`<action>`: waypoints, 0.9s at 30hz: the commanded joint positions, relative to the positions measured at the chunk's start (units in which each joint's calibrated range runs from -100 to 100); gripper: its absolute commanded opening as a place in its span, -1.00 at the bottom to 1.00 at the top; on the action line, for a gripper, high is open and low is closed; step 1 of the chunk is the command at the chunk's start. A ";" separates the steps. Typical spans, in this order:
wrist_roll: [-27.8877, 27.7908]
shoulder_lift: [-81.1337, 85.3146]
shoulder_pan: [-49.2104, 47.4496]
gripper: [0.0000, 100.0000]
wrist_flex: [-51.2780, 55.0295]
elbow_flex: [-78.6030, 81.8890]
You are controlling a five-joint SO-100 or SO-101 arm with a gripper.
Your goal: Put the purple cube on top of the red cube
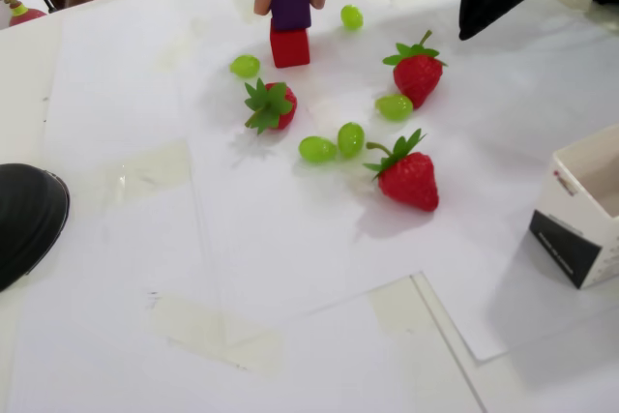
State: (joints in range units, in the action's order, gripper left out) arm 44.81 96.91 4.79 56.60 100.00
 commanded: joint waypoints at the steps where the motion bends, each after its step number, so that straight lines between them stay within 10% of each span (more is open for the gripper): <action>1: 0.49 0.68 -0.60 -1.00 -0.47 0.00; 27: 0.39 0.68 1.46 -1.00 -0.06 0.00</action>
State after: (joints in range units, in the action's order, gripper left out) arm 45.10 96.91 6.44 56.60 100.00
